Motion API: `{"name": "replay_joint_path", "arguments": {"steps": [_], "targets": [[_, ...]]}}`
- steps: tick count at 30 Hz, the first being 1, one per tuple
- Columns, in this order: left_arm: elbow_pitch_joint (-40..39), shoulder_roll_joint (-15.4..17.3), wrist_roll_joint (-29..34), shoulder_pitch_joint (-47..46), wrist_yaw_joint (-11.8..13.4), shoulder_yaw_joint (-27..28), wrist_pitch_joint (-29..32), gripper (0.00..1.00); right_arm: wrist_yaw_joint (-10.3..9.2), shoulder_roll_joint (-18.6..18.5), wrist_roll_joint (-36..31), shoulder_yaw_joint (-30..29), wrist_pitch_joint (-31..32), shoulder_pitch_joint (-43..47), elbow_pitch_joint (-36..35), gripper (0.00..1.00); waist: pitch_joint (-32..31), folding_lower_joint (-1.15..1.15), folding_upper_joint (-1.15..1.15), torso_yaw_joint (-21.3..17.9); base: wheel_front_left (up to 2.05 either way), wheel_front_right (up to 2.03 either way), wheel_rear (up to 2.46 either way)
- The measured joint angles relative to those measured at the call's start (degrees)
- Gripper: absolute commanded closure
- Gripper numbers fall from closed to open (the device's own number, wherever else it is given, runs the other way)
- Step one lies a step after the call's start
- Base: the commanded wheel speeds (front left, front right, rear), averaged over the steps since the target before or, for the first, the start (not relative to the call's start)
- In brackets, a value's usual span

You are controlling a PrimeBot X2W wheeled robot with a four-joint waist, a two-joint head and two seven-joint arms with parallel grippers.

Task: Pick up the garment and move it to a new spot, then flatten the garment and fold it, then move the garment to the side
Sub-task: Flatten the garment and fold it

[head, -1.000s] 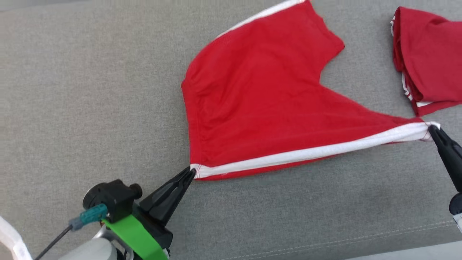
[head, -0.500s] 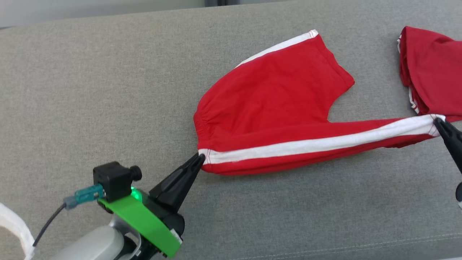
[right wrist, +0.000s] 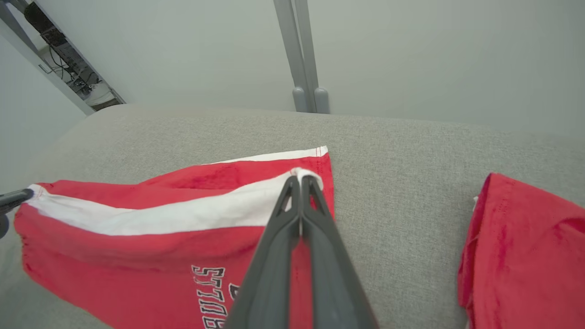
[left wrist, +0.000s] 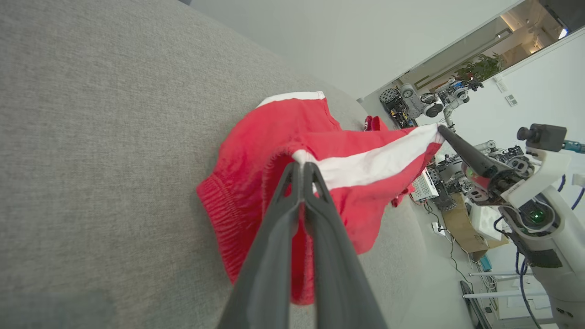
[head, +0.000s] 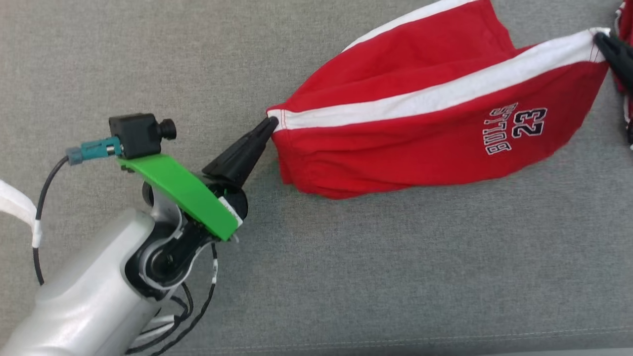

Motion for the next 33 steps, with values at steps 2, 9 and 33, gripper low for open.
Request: {"name": "replay_joint_path", "arguments": {"steps": [2,9,33], "targets": [[1.6,-0.86,-0.63,-1.54,-0.05,0.52,0.66,1.0,0.0,-0.16,0.1,1.14,1.08,-3.36,2.24,1.0,1.23,0.0,0.0,0.62,0.0,0.0,0.0],[8.2,-3.9,-1.1,-5.75,-0.83,0.46,1.98,1.0,0.0,0.01,0.16,5.92,2.43,-13.52,9.4,1.0,4.2,0.0,0.0,3.69,0.0,0.0,0.0],[18.96,-8.15,11.92,-8.84,-1.25,-2.61,-10.03,0.0,0.0,1.4,0.86,19.47,-11.57,-23.49,21.28,0.0,3.3,0.0,0.0,6.26,0.0,0.0,0.0]]}}
